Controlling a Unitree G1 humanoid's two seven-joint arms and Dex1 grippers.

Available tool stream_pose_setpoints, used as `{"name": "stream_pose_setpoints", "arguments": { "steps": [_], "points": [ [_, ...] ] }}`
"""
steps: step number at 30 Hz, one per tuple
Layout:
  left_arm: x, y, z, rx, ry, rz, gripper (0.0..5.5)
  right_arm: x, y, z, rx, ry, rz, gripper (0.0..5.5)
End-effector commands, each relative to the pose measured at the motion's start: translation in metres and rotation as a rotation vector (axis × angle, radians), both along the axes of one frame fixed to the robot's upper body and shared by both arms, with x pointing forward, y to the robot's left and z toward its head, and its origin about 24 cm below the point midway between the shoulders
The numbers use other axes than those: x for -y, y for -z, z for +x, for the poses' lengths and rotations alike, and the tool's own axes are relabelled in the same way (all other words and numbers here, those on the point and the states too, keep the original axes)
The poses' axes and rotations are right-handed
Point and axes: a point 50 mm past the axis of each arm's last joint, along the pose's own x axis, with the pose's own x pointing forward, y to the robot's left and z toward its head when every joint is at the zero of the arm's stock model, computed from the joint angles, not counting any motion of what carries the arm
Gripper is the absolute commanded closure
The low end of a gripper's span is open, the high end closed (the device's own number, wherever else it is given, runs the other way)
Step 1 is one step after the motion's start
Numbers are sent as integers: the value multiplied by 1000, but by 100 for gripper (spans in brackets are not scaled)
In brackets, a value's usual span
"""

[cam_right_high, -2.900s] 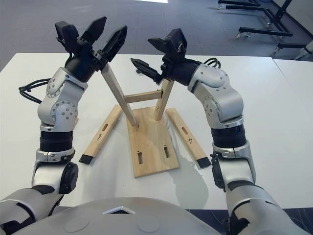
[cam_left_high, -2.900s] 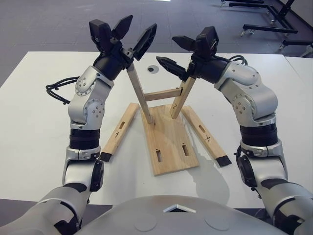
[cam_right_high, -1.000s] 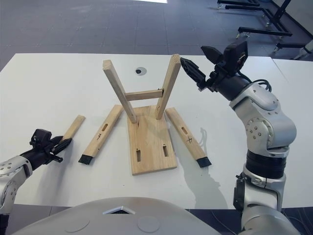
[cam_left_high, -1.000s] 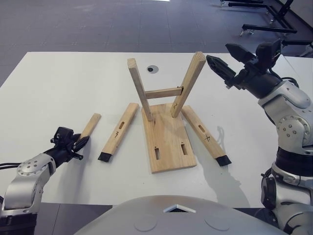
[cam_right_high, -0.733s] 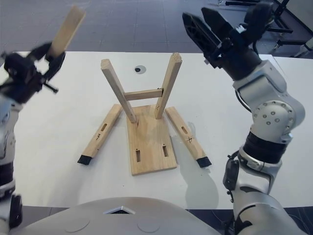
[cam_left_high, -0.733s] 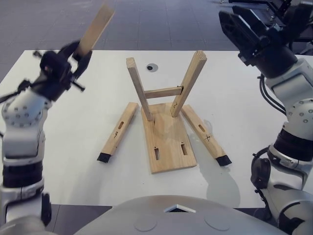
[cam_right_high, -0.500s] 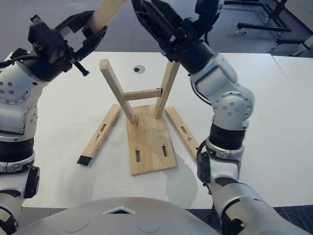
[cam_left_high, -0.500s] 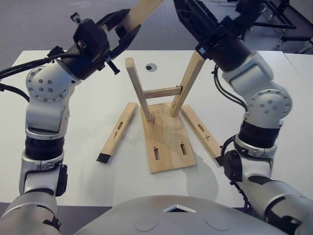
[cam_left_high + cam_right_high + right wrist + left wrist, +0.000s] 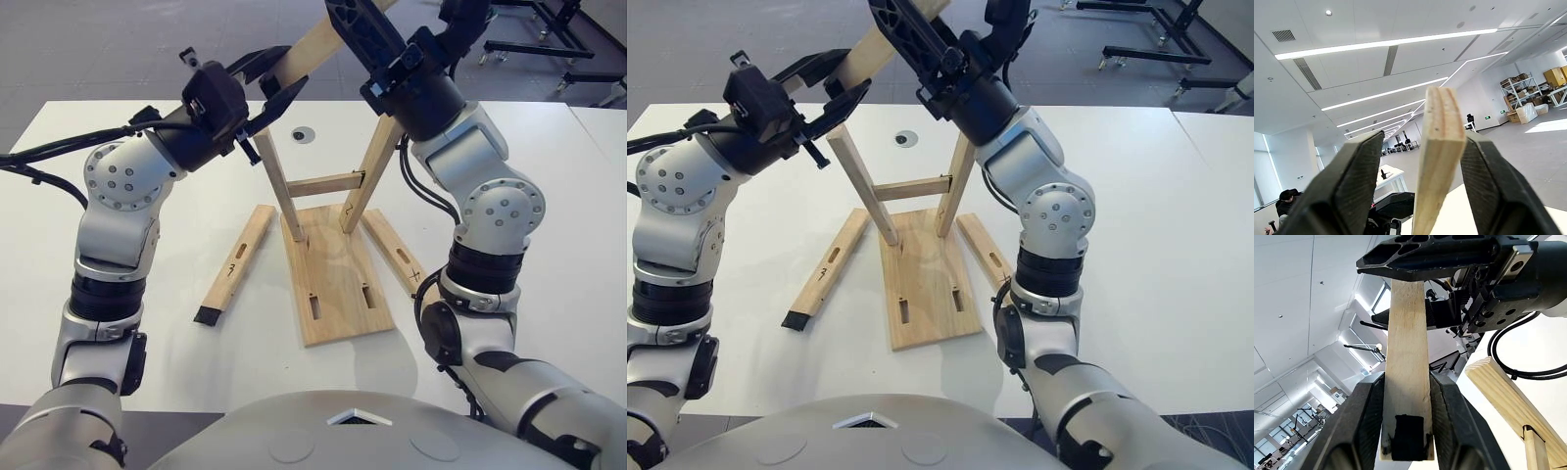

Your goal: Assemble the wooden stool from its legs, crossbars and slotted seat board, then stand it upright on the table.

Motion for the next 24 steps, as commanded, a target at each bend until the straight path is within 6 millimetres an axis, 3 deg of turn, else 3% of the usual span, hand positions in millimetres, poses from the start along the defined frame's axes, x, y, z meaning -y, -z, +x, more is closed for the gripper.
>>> {"name": "stream_pose_setpoints", "arguments": {
  "steps": [1, 9, 16, 17, 24],
  "points": [
    [0, 3, -1, -15, -1, 10, 422, -3, -3, 1, 10, -4, -2, 362],
    [-4, 6, 2, -44, -17, -5, 422, -4, -3, 0, 29, 7, 1, 508],
    [-11, 14, 7, -110, -63, -32, 422, -5, -3, -1, 40, 16, 2, 511],
    [-14, 14, 8, -110, -84, -41, 385, -5, -3, -1, 41, 19, 3, 511],
    [-29, 10, 17, -102, -185, -100, 291, 6, -10, 2, 65, 73, 58, 511]
  ]
}}
